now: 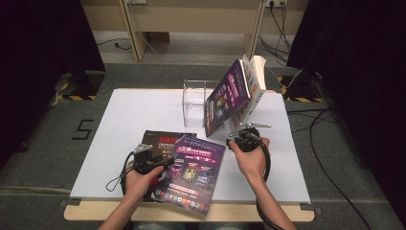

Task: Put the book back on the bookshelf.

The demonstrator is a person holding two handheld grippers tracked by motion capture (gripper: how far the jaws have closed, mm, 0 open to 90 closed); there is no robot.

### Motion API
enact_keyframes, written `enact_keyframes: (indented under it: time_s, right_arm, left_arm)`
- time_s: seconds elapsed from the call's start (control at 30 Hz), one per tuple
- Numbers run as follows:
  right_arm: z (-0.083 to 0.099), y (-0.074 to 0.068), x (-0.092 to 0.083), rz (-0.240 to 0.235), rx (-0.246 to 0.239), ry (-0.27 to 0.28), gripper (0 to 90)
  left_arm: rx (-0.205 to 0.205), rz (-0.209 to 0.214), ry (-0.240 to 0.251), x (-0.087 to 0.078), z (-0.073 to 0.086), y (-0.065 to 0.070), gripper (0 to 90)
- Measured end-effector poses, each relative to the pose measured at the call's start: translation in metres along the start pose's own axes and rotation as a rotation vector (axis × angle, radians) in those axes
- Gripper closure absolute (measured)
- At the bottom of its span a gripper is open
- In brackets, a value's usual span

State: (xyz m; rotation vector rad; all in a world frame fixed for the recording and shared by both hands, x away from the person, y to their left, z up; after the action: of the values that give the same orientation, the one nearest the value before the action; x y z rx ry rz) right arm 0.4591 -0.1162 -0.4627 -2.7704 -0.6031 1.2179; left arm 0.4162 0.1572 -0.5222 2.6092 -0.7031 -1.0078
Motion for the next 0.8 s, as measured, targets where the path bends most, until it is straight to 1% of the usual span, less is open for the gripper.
enact_keyframes:
  time_s: [0.07, 0.13, 0.3, 0.5, 0.63, 0.73, 0.8]
  right_arm:
    - [0.005, -0.002, 0.005, -0.008, -0.004, -0.018, 61.0]
    - [0.011, -0.005, 0.011, -0.015, 0.001, -0.043, 60.9]
    - [0.022, -0.010, 0.024, -0.026, -0.003, -0.081, 60.7]
    - [0.031, -0.012, 0.035, -0.037, 0.005, -0.123, 60.8]
    - [0.034, -0.011, 0.038, -0.037, 0.006, -0.131, 61.1]
    - [0.037, -0.011, 0.040, -0.040, 0.020, -0.143, 61.1]
    - [0.038, -0.011, 0.043, -0.044, 0.015, -0.145, 61.0]
  left_arm:
    - [-0.002, 0.002, -0.004, 0.001, 0.000, 0.000, 40.4]
    - [-0.004, 0.004, -0.007, 0.002, 0.001, 0.000, 40.6]
    - [-0.005, -0.001, -0.015, 0.004, 0.002, 0.000, 40.7]
    - [-0.003, 0.003, -0.029, 0.006, 0.004, -0.001, 41.2]
    - [-0.008, 0.007, -0.031, 0.007, 0.005, 0.000, 43.8]
    - [-0.012, 0.009, -0.042, 0.008, 0.007, 0.000, 45.6]
    - [-0.014, 0.012, -0.043, 0.008, 0.007, 0.000, 46.8]
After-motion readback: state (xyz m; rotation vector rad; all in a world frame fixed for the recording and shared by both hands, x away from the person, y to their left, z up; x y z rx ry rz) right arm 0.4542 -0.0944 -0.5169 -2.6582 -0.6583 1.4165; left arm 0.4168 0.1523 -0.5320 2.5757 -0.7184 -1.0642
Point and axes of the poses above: each handheld gripper's, and its own axes: x roughly forward along the jaws, z roughly out of its underside, y roughly to its right, the point moved 7 cm from there along x, roughly forward along the jaws, and after that the axes turned 1 degree about -x, right-handed, at the moved point
